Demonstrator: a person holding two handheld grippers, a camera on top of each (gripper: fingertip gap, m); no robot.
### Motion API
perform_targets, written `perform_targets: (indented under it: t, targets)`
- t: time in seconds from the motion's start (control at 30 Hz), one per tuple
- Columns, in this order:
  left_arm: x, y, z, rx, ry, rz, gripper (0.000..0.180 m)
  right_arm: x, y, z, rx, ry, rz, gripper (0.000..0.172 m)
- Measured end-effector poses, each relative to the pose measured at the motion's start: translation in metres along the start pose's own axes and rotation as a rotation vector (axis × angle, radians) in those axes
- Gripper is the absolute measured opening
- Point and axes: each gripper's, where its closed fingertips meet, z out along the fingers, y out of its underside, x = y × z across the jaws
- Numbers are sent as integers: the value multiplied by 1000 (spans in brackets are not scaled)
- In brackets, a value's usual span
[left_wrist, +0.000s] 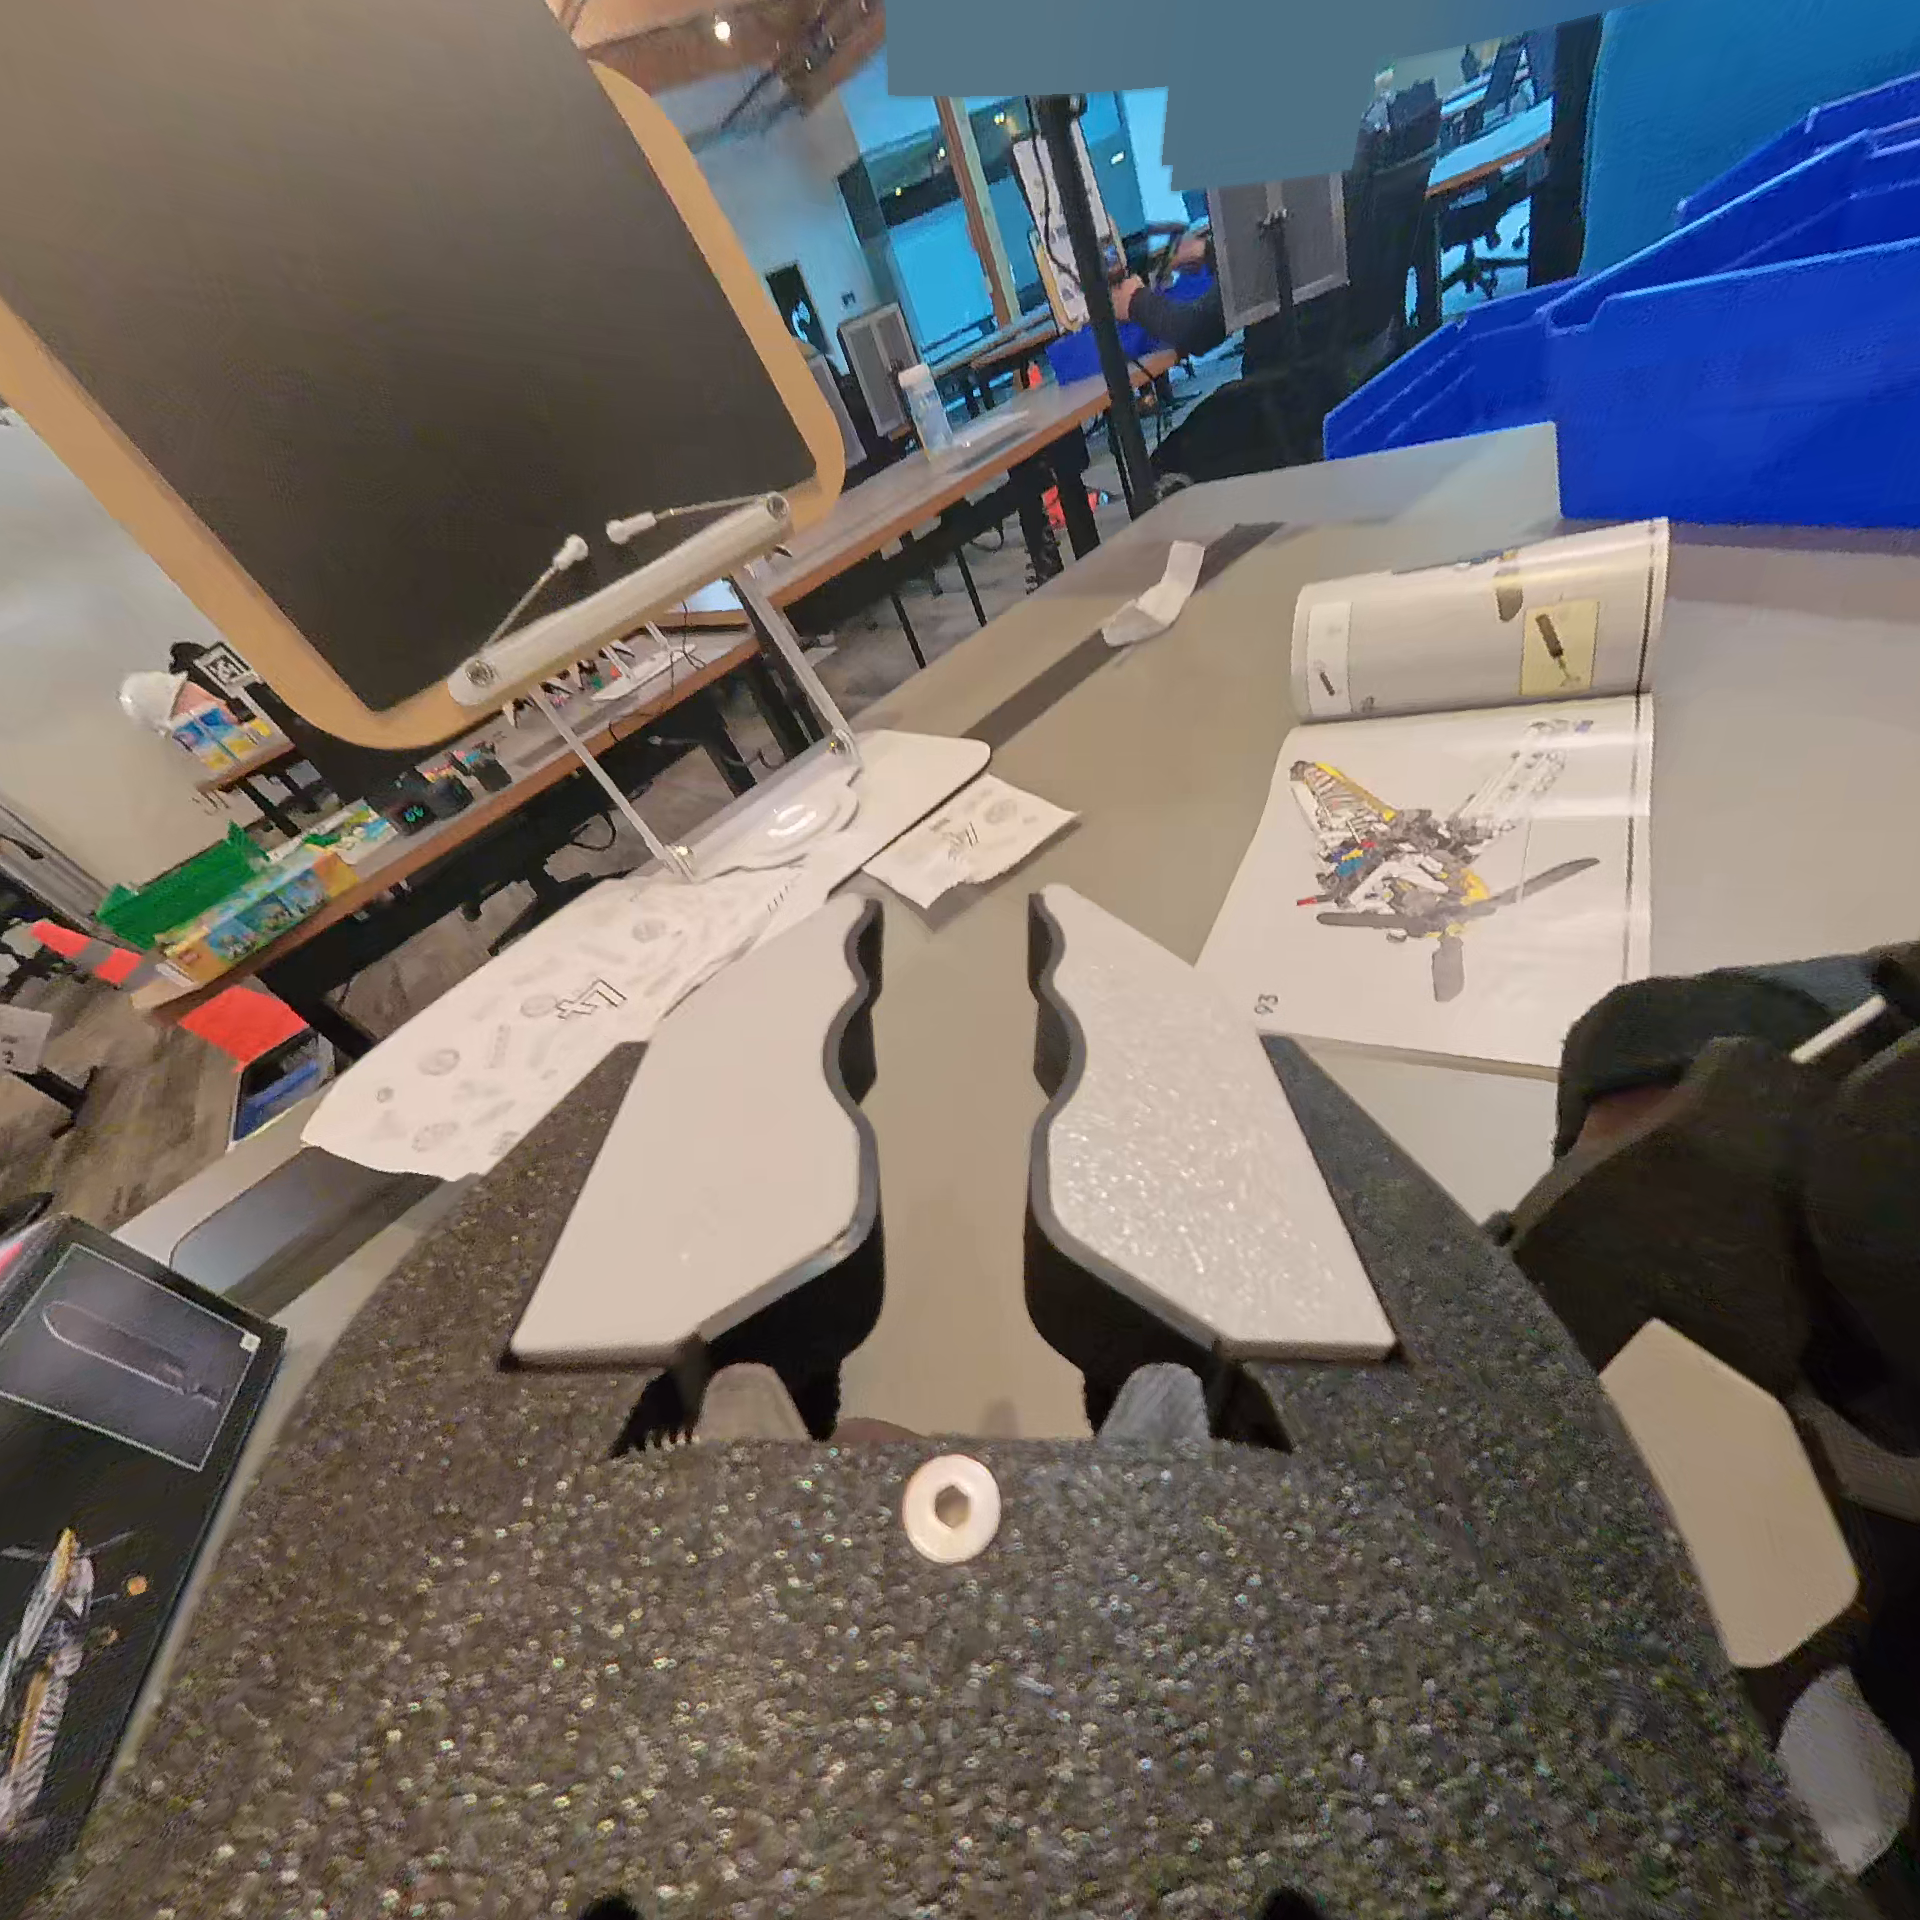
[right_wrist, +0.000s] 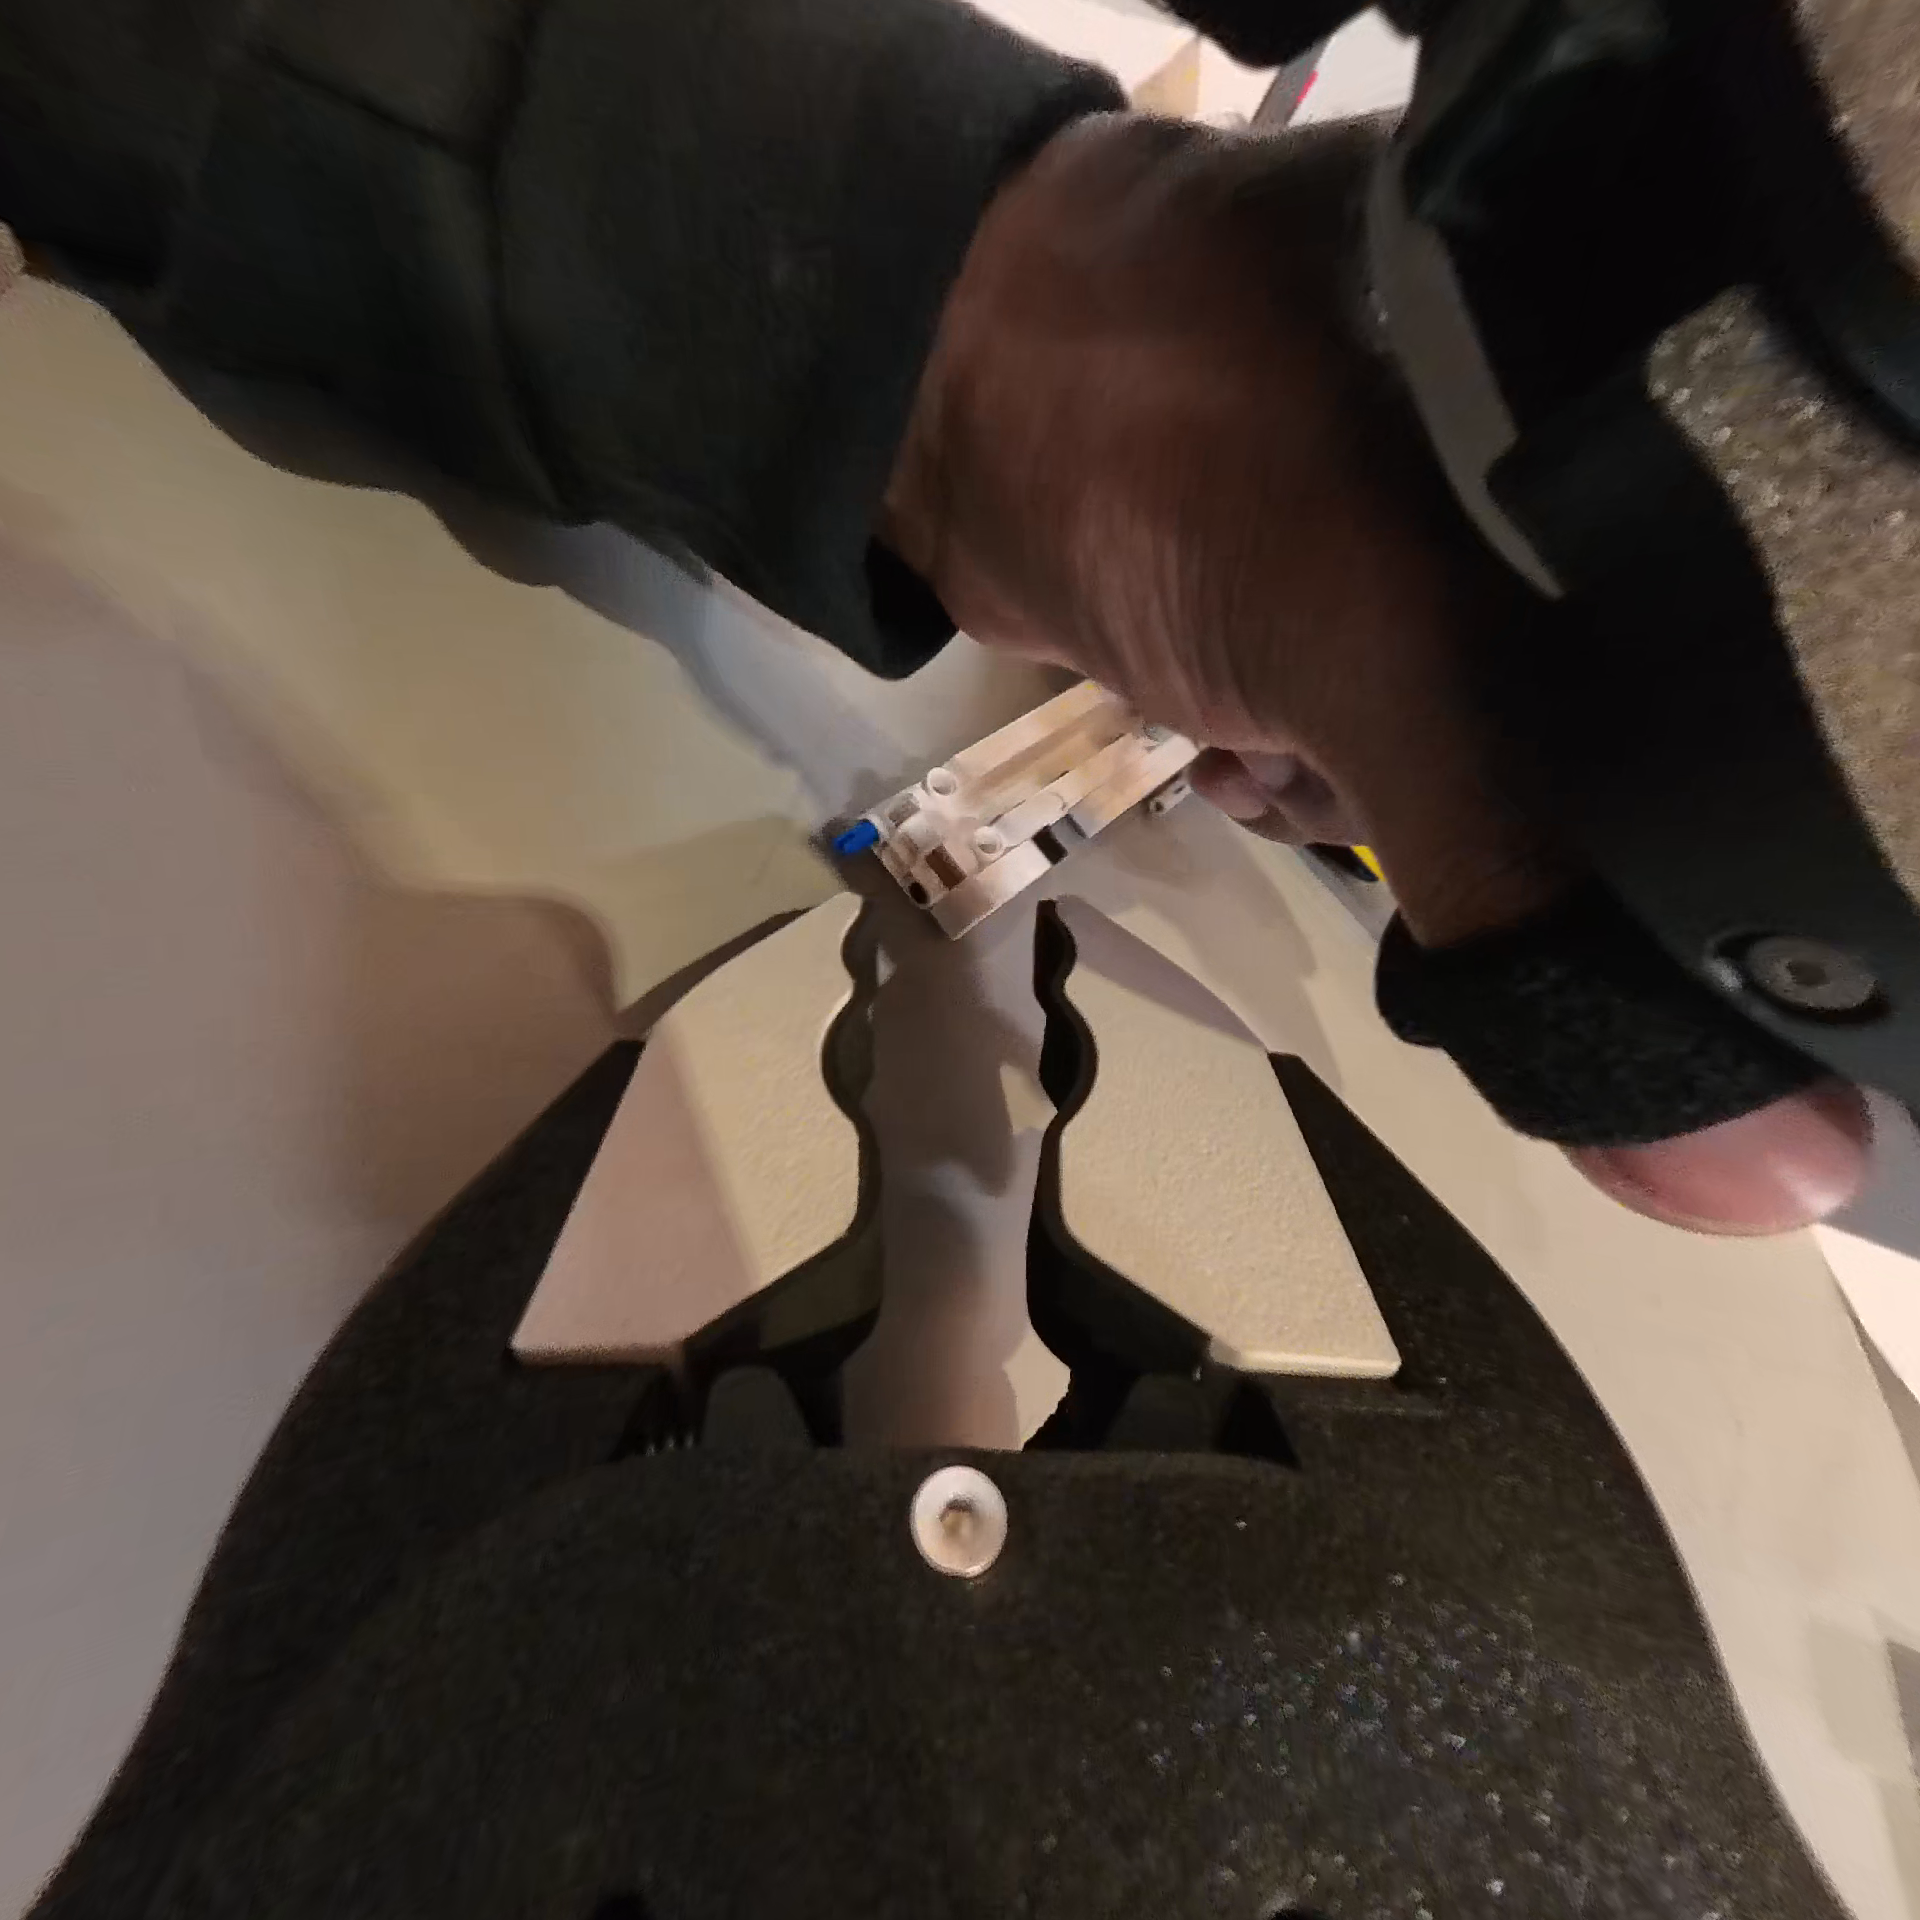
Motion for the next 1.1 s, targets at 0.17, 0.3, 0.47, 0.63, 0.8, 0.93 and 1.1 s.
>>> perform_targets:
  t: [0.17, 0.3, 0.47, 0.63, 0.8, 0.93, 1.1]
  targets:
    - [1, 3, -8, -8, 17, -2, 28, -4, 1, 2, -12, -23, -22, 29]
    - [3, 6, -17, -47, 37, 27, 28, -5, 1, 2, -11, -29, -34, 29]
    - [3, 10, -39, -114, 2, 153, 28, -7, 0, 2, -3, -42, -41, 29]
    - [10, 24, -65, -180, 22, 191, 28, -8, 0, 1, 1, -46, -47, 29]
    - [9, 39, -88, -254, 22, 183, 29, -8, 0, 1, 6, -46, -54, 29]
    - [11, 52, -106, -317, 41, 204, 29, -9, -1, 1, 10, -50, -62, 29]
    - [15, 71, -127, -420, 97, 274, 29, -13, -1, 0, 14, -90, -58, 29]
